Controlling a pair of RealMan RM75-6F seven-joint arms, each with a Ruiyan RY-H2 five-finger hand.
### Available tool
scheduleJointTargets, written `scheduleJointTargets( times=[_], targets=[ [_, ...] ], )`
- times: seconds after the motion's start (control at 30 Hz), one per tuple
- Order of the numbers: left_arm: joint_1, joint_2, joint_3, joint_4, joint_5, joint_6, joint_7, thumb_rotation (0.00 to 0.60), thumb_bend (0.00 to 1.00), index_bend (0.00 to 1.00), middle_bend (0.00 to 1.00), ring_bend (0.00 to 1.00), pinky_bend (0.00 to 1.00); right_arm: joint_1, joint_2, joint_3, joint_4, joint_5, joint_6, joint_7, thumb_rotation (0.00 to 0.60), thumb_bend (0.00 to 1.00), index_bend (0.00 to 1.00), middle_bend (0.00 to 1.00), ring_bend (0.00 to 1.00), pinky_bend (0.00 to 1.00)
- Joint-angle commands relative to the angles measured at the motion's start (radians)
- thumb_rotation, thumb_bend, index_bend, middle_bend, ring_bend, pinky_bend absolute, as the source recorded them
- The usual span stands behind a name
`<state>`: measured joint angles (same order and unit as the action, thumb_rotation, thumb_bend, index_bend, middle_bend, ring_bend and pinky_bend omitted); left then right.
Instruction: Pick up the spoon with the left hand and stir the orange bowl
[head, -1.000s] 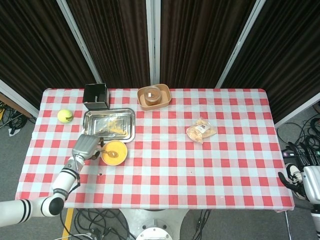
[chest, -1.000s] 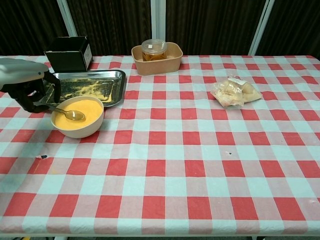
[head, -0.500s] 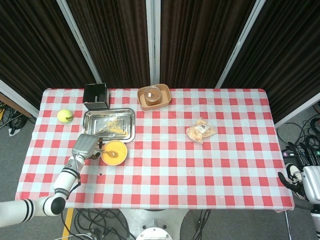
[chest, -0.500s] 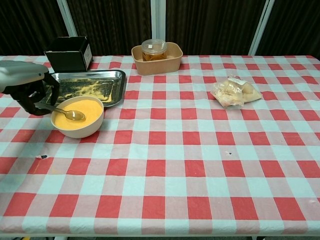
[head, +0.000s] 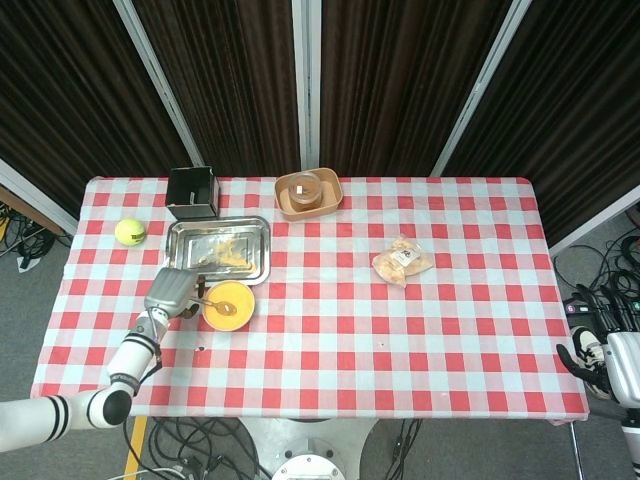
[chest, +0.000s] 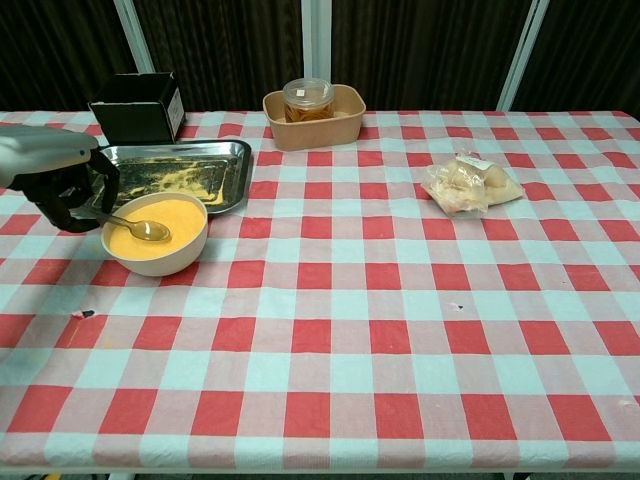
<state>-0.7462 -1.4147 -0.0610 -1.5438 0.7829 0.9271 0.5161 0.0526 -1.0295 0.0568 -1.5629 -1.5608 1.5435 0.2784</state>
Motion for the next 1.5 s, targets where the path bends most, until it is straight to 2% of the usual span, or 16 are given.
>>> scheduleJointTargets(
  times=[0.03,0.47,0.77,1.03,1.33,1.5],
  targets=[
    [-0.001,0.002,0.0,0.0,-0.002,-0.001,0.001,0.6,0.35,0.58,0.93,0.9,0.97,0.0,0.0,0.0,0.0,0.0,0.0,0.0,0.6,0.24,0.0,0.19,0.0,0.03],
    [-0.004,0.005,0.003,-0.003,-0.007,-0.007,-0.003,0.6,0.4,0.6,0.93,0.9,0.97,-0.003,0.0,0.001,-0.001,0.002,0.002,-0.001,0.6,0.24,0.0,0.19,0.0,0.03],
    [0.008,0.009,0.003,-0.021,0.024,0.033,-0.005,0.6,0.41,0.63,0.94,0.9,0.97,-0.003,0.0,0.002,-0.004,0.001,0.004,-0.004,0.6,0.25,0.0,0.19,0.0,0.03],
    [0.035,-0.019,0.023,-0.007,0.168,0.158,0.036,0.6,0.41,0.66,0.94,0.9,0.97,-0.006,-0.001,0.002,-0.001,-0.003,0.011,0.0,0.6,0.24,0.0,0.19,0.0,0.03],
    [0.053,-0.084,0.073,0.101,0.328,0.268,0.186,0.6,0.41,0.69,0.95,0.91,0.98,-0.011,-0.002,0.002,0.002,-0.007,0.021,0.004,0.6,0.24,0.0,0.19,0.0,0.03],
    [0.069,-0.124,0.092,0.17,0.425,0.32,0.212,0.6,0.42,0.7,0.96,0.91,0.99,-0.012,-0.001,0.002,-0.002,-0.009,0.024,0.002,0.6,0.24,0.0,0.19,0.0,0.03]
  ],
)
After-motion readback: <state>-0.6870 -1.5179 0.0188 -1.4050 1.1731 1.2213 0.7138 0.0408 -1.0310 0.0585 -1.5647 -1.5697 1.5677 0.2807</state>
